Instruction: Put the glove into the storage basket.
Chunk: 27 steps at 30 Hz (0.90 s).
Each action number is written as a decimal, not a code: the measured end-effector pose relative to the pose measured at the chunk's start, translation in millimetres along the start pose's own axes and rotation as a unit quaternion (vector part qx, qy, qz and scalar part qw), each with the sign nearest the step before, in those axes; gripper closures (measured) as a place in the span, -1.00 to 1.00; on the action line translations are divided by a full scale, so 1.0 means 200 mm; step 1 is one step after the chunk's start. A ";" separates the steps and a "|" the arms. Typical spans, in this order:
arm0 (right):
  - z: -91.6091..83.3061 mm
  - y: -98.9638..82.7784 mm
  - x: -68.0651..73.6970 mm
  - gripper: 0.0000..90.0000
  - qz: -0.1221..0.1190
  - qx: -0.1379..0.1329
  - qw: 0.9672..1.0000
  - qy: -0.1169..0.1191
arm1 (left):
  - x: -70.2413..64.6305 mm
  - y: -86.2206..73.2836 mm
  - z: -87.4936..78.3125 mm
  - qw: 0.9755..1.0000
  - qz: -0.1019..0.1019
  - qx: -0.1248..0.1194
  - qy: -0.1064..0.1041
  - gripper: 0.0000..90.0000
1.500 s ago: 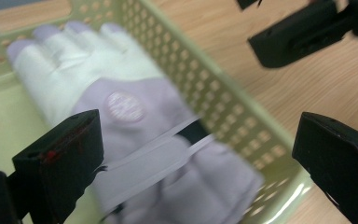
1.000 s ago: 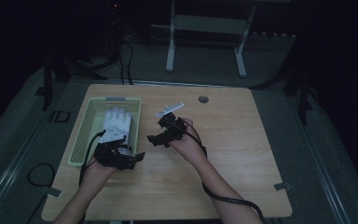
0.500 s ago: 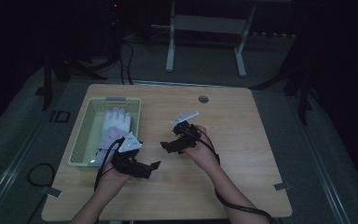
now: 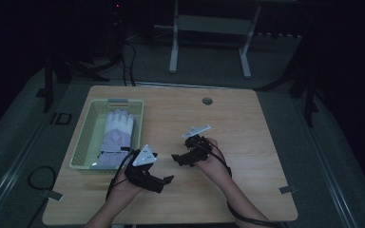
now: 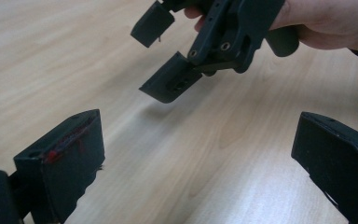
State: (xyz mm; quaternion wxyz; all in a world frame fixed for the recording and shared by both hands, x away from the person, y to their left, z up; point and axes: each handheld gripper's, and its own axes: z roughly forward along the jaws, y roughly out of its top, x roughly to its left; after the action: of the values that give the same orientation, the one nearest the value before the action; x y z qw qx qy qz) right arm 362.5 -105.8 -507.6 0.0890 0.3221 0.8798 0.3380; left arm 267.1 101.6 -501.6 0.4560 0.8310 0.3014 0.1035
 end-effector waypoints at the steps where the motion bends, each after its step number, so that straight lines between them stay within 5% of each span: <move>1: 0.01 -0.03 -0.01 -0.69 -0.001 0.004 1.000 -0.001 | -0.01 -0.01 0.03 1.000 0.005 0.006 -0.004 -0.95; 14: 0.00 -0.18 -0.06 -0.69 0.010 -0.025 1.000 -0.005 | -0.09 -0.09 0.16 0.999 0.019 0.022 -0.036 -0.95; 27: 0.02 -0.26 -0.09 -0.68 0.016 -0.017 1.000 -0.005 | -0.10 -0.11 0.22 0.998 0.024 0.032 -0.050 -0.95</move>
State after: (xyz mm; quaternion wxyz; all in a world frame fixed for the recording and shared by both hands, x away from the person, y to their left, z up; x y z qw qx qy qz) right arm 352.0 -143.6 -546.3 0.0936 0.3365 0.8680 0.3529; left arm 261.0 67.9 -542.3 0.4409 0.8563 0.2615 0.0625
